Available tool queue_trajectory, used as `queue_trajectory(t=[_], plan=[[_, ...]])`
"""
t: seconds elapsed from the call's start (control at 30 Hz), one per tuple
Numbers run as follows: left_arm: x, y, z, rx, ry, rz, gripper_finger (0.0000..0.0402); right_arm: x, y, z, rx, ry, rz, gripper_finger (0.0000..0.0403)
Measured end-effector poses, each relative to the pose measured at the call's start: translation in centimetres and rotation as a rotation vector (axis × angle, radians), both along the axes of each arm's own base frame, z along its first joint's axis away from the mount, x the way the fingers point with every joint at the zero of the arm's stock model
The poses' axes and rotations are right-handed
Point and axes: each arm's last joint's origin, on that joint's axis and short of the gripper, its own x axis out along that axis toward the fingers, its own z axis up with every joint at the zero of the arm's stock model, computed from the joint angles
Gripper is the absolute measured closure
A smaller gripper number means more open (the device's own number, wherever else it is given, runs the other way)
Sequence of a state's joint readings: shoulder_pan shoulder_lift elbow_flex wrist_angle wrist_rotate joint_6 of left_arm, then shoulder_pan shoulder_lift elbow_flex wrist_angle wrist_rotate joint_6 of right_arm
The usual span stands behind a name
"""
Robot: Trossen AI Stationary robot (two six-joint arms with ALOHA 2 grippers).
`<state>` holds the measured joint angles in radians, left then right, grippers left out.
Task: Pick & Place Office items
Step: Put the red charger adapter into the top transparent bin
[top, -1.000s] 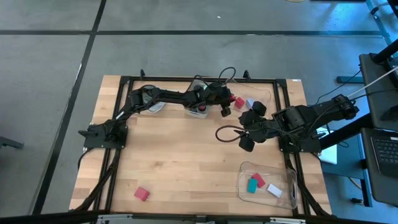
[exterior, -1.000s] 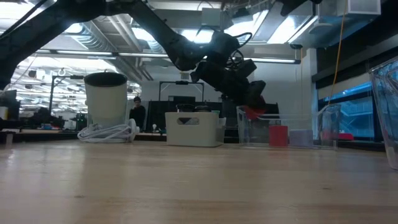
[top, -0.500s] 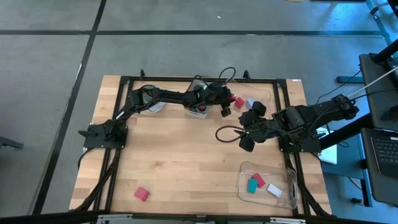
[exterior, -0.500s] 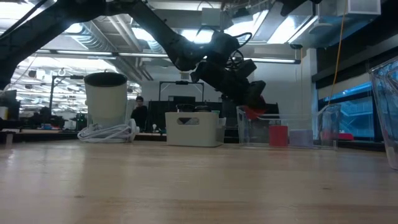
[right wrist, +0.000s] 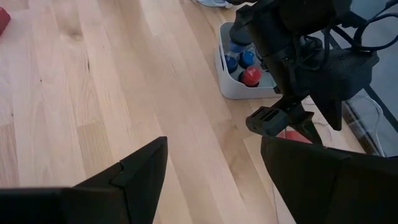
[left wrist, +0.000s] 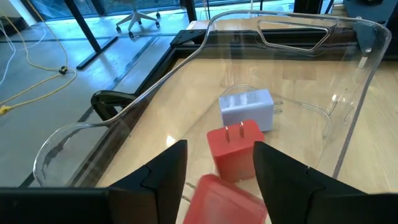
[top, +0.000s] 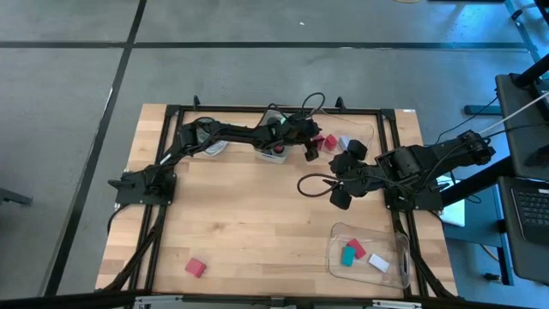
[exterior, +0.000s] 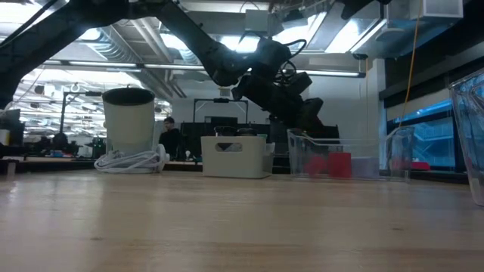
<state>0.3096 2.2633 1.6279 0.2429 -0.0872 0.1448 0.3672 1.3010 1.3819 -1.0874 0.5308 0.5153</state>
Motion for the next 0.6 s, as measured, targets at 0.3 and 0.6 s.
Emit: queue_trajectory(t=[0.3,0.6], plan=[[-1.2,-1.9,5.3,-0.006,-0.009,-0.03,0.0206,-0.1,0.0,-0.1,-0.004,0.01,0.0,0.0141],[-5.8,-11.4,9.1,-0.361,0.37,-0.343,0.022,-0.2,-0.1,-0.1,-0.03,0.034,0.024,0.0141]])
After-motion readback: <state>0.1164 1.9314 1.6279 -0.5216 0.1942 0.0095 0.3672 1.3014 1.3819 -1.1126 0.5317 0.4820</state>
